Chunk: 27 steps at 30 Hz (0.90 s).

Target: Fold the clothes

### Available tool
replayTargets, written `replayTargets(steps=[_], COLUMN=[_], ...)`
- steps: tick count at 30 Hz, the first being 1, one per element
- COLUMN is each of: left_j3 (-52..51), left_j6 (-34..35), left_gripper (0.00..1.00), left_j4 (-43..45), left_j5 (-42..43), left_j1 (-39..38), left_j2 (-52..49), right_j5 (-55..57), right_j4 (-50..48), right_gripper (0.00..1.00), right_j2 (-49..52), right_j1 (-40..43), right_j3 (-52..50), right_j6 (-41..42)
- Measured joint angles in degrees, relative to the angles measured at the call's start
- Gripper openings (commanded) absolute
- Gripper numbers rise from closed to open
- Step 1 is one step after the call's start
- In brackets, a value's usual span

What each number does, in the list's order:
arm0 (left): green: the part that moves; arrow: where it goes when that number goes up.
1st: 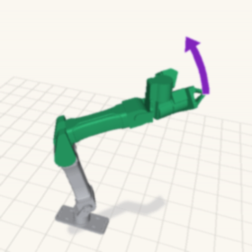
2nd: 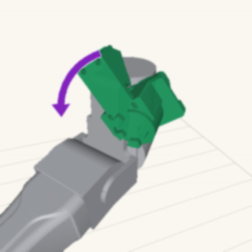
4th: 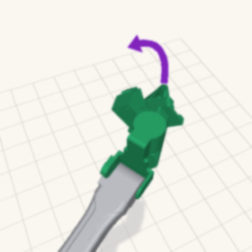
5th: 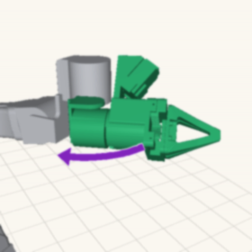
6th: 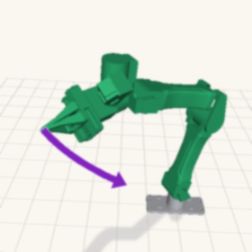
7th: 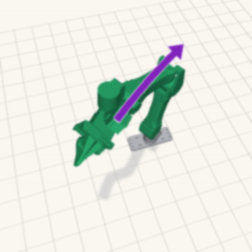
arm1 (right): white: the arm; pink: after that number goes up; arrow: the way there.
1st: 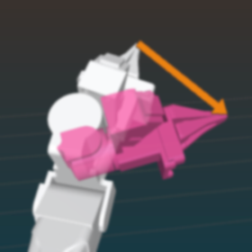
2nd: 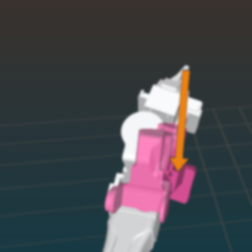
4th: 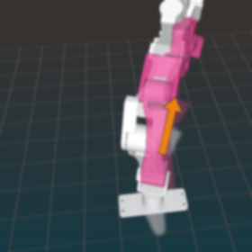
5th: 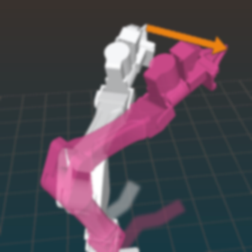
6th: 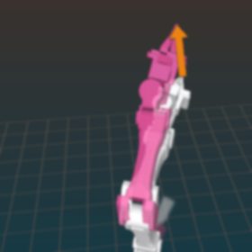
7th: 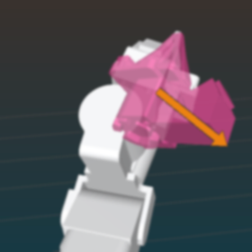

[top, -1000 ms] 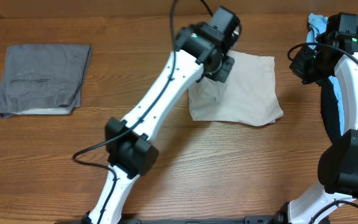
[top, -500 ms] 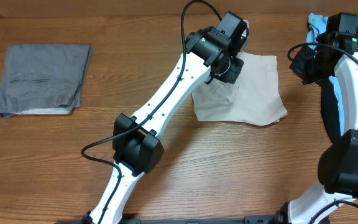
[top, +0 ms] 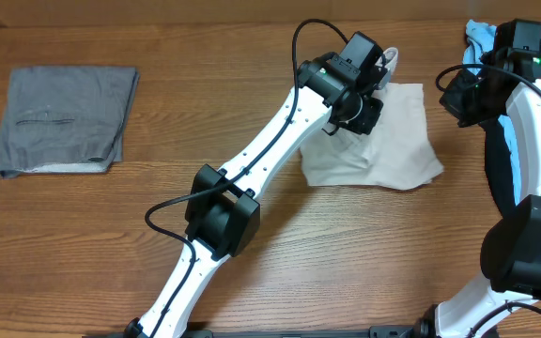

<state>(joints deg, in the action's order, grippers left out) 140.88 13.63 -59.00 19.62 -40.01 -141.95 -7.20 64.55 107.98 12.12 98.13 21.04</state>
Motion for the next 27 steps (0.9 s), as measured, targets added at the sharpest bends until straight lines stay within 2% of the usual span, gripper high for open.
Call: replayTargets(steps=[1,2,4,5,11,14,16,18,20,22,27], left_j3=[0.0,0.0,0.0,0.0,0.15,0.68,1.05,1.16,1.16,1.16,1.16], left_j6=[0.13,0.33,1.09,1.38,1.92,1.99,2.62,2.93,2.99,2.67,2.32], left_gripper=[0.44,0.6,0.78,0.8,0.79,0.77,0.65,0.45,0.31,0.25,0.26], left_j4=[1.18,2.19,4.46,5.27,13.66,13.14,11.41,8.96,6.62,5.7,7.48], left_j5=[0.96,1.81,3.34,4.07,10.84,11.69,11.65,11.52,10.99,10.51,9.31], left_j1=[-0.09,-0.15,-0.35,-0.42,-0.44,0.28,1.42,3.28,5.73,8.11,12.07], left_j2=[-0.02,-0.02,-0.02,-0.02,-0.02,-0.02,-0.02,-0.02,-0.02,-0.02,-0.02], right_j5=[0.11,0.24,0.42,0.55,0.87,-0.28,-3.3,-8.33,-12.66,-15.69,-19.06], right_j4=[0.09,0.2,0.63,0.81,0.61,2.03,3.74,5.09,6.19,7.08,4.7], right_gripper=[0.04,0.04,0.04,0.04,0.04,0.04,0.04,0.04,0.04,0.04,0.04], right_j2=[0.0,0.0,0.0,0.0,0.0,0.0,0.02,0.02,0.02,-0.04,-0.11], right_j1=[0.35,0.83,1.86,2.25,3.19,3.15,3.17,3.17,3.15,2.99,2.47], right_j3=[0.0,0.0,0.0,0.0,0.0,0.37,1.6,3.8,5.18,5.4,0.57], right_j6=[0.2,0.39,0.79,0.9,1.14,-0.22,-2.03,-4.85,-6.82,-8.22,-9.99])
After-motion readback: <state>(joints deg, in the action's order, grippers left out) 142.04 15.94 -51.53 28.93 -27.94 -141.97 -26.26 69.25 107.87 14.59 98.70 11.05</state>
